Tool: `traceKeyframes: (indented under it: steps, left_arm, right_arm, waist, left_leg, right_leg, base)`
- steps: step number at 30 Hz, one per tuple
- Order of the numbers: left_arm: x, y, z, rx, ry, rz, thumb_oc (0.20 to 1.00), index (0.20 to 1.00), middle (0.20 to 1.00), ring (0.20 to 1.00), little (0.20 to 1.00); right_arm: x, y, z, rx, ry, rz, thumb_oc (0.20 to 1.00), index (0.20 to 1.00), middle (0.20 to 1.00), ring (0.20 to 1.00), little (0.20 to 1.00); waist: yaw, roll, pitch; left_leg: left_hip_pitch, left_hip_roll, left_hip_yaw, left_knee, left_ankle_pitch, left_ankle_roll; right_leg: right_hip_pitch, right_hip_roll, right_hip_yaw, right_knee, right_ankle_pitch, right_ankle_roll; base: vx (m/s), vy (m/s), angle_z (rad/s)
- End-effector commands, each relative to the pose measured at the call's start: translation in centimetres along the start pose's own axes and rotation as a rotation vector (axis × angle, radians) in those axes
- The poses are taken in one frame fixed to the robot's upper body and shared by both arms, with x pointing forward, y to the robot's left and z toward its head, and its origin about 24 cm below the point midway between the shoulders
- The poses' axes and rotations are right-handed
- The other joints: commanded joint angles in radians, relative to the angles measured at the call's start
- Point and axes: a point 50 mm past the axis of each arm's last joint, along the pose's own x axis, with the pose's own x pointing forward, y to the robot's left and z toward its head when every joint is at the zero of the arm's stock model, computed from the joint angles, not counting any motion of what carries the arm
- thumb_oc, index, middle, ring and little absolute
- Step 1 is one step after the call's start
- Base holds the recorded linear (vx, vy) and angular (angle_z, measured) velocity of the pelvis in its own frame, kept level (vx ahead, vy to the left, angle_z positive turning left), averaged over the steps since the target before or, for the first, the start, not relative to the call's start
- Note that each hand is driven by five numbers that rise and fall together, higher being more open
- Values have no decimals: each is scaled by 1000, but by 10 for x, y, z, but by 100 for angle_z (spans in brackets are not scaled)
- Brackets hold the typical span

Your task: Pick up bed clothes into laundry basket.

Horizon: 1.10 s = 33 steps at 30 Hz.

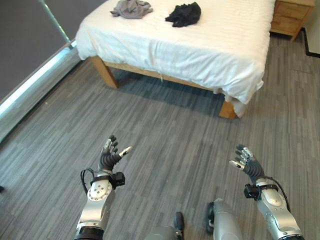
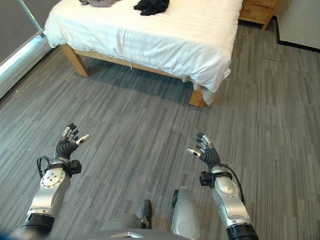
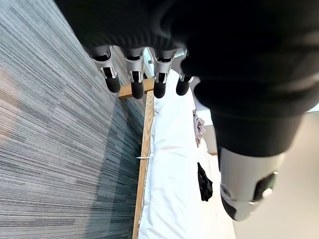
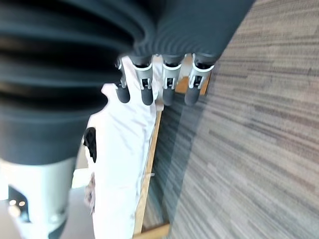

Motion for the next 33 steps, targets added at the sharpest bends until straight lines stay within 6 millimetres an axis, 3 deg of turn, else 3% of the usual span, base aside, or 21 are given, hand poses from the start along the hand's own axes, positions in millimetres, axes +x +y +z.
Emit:
traceKeyframes:
  steps: [1, 4, 5, 7, 8, 9, 10, 12, 15, 17, 19, 20, 21, 24, 25, 27, 28, 30, 31, 32, 33]
  left_arm:
    - [7, 14, 24, 28, -119, 33, 1000, 1000, 1000, 1000, 1000]
    - [5, 7, 24, 24, -124, 9, 1000, 1000, 1000, 1000, 1000]
    - [3, 6, 21, 34, -114, 1, 1000, 1000, 1000, 1000, 1000]
    - [0, -1, 17, 7, -103, -28, 1000, 1000, 1000, 1000, 1000]
    - [-1, -3, 14, -45, -90, -20, 1000, 1000, 1000, 1000, 1000]
    - [-1, -3, 14, -45, -90, -20, 1000, 1000, 1000, 1000, 1000]
    - [-2, -9, 15, -131, -91, -38, 1000, 1000, 1000, 1000, 1000]
    - [1, -14, 19, -156, -97, -50, 1000, 1000, 1000, 1000, 1000]
    - [0, -20, 16, -236, -84, -58, 1000, 1000, 1000, 1000, 1000]
    - [-3, -20, 12, -243, -73, -58, 1000, 1000, 1000, 1000, 1000]
    - [-7, -20, 5, -246, -47, -56, 1000, 1000, 1000, 1000, 1000]
    - [-7, -20, 5, -246, -45, -56, 1000, 1000, 1000, 1000, 1000]
    - [-10, -19, -2, -252, -20, -43, 1000, 1000, 1000, 1000, 1000]
    - [-11, -13, -4, -237, -15, -17, 1000, 1000, 1000, 1000, 1000]
    - [-14, -2, -4, -229, -20, 14, 1000, 1000, 1000, 1000, 1000]
    - [-14, -1, -4, -220, -20, 13, 1000, 1000, 1000, 1000, 1000]
    - [-14, -1, -3, -202, -23, 4, 1000, 1000, 1000, 1000, 1000]
    - [-13, -2, -5, -157, -11, -12, 1000, 1000, 1000, 1000, 1000]
    - [-12, -3, 0, -140, -24, -25, 1000, 1000, 1000, 1000, 1000]
    - [-12, -3, 0, -140, -24, -25, 1000, 1000, 1000, 1000, 1000]
    - [-12, -4, 2, -135, -34, -43, 1000, 1000, 1000, 1000, 1000]
  right_arm:
    - [7, -6, 15, 55, -98, -38, 1000, 1000, 1000, 1000, 1000]
    - [4, -7, 18, 48, -105, -28, 1000, 1000, 1000, 1000, 1000]
    - [3, -8, 16, 36, -97, -26, 1000, 1000, 1000, 1000, 1000]
    - [3, -10, 13, 25, -79, -18, 1000, 1000, 1000, 1000, 1000]
    - [4, -11, 15, 43, -84, -19, 1000, 1000, 1000, 1000, 1000]
    - [4, -11, 15, 43, -84, -19, 1000, 1000, 1000, 1000, 1000]
    - [3, -12, 19, 109, -105, -13, 1000, 1000, 1000, 1000, 1000]
    - [2, -19, 17, 81, -87, -32, 1000, 1000, 1000, 1000, 1000]
    - [0, -31, 21, 63, -91, -74, 1000, 1000, 1000, 1000, 1000]
    - [-2, -34, 24, 77, -112, -83, 1000, 1000, 1000, 1000, 1000]
    - [-5, -34, 23, 59, -106, -83, 1000, 1000, 1000, 1000, 1000]
    - [-5, -34, 22, 58, -104, -83, 1000, 1000, 1000, 1000, 1000]
    - [-7, -34, 17, 44, -84, -80, 1000, 1000, 1000, 1000, 1000]
    - [-7, -31, 14, 30, -69, -68, 1000, 1000, 1000, 1000, 1000]
    - [-8, -24, 14, 39, -70, -39, 1000, 1000, 1000, 1000, 1000]
    - [-10, -20, 11, 53, -64, -35, 1000, 1000, 1000, 1000, 1000]
    - [-10, -17, 9, 49, -55, -28, 1000, 1000, 1000, 1000, 1000]
    - [-7, -12, 6, 46, -43, -24, 1000, 1000, 1000, 1000, 1000]
    - [-6, -11, 8, 52, -50, -25, 1000, 1000, 1000, 1000, 1000]
    - [-6, -11, 8, 52, -50, -25, 1000, 1000, 1000, 1000, 1000]
    - [-7, -4, 4, 119, -50, -14, 1000, 1000, 1000, 1000, 1000]
  waist:
    - [-47, -21, -54]
    - [-61, -12, -81]
    - [-62, -6, -91]
    - [-65, 18, -103]
    - [-61, 5, -104]
    - [-62, 4, -106]
    - [-41, -38, -76]
    - [-5, -70, -45]
    - [42, -82, -40]
    - [66, -64, -55]
    - [93, -46, -73]
    - [92, -51, -72]
    - [115, -42, -96]
    - [131, -40, -124]
    - [139, -45, -169]
    - [145, -54, -179]
    - [150, -65, -185]
    - [154, -84, -191]
    - [151, -76, -185]
    - [153, -76, -186]
    - [122, -56, -158]
  left_leg:
    - [229, 90, -149, -60, -106, -94]
    - [284, 134, -167, -48, -110, -123]
    - [280, 155, -168, 8, -78, -138]
    - [223, 177, -155, 212, 66, -182]
    - [147, 163, -152, 376, 151, -200]
    - [144, 162, -154, 376, 152, -200]
    - [-2, 149, -94, 701, 220, -200]
    - [-124, 142, -50, 775, 190, -173]
    - [-278, 171, 10, 684, 157, -175]
    - [-320, 219, 33, 463, 170, -182]
    - [-311, 230, 30, 222, 198, -188]
    - [-292, 222, 34, 195, 208, -189]
    - [-290, 220, 23, 1, 259, -207]
    - [-324, 227, 35, -58, 281, -228]
    - [-292, 247, 118, -19, 316, -227]
    - [-281, 244, 132, -4, 313, -218]
    - [-291, 227, 142, 36, 296, -203]
    - [-280, 184, 179, 102, 219, -149]
    - [-256, 160, 191, 101, 197, -121]
    - [-257, 161, 192, 101, 197, -121]
    - [-174, 123, 179, 64, 160, -89]
  right_leg:
    - [27, 68, -21, -239, 245, 18]
    - [40, 64, -71, -219, 268, 12]
    - [50, 68, -86, -189, 257, -6]
    - [98, 92, -92, -153, 220, -42]
    - [141, 89, -95, -164, 209, -66]
    - [139, 87, -96, -164, 209, -66]
    - [241, 83, -88, -180, 159, -126]
    - [327, 75, -68, -202, 121, -146]
    - [433, 55, -62, -247, 82, -133]
    - [490, 55, -62, -269, 50, -111]
    - [543, 53, -50, -284, 11, -92]
    - [550, 46, -51, -286, 7, -91]
    - [623, 35, -48, -307, -16, -69]
    - [682, 8, -39, -314, -27, -44]
    - [736, -40, -12, -296, -20, -10]
    - [738, -73, -13, -279, -16, 5]
    - [725, -101, -9, -237, 8, 18]
    - [673, -188, -18, -89, 164, 34]
    - [615, -204, 6, 37, 256, 15]
    - [613, -203, 8, 37, 256, 15]
    - [518, -183, 33, 167, 315, -16]
  base:
    - [396, -126, 55]
    - [548, -197, 48]
    - [582, -197, 48]
    - [515, -184, 38]
    - [310, -145, 43]
    - [523, -392, 46]
    - [499, -410, 26]
    - [667, -419, -11]
    - [533, -108, -15]
    - [515, 84, -32]
    - [533, 144, -47]
    - [698, 190, -39]
    - [707, 174, -33]
    - [720, 265, -23]
    - [628, 322, -28]
    - [519, 323, -8]
    - [441, 369, -12]
    - [392, 420, -45]
    - [206, 300, -54]
    - [337, 517, -28]
    - [223, 342, -3]
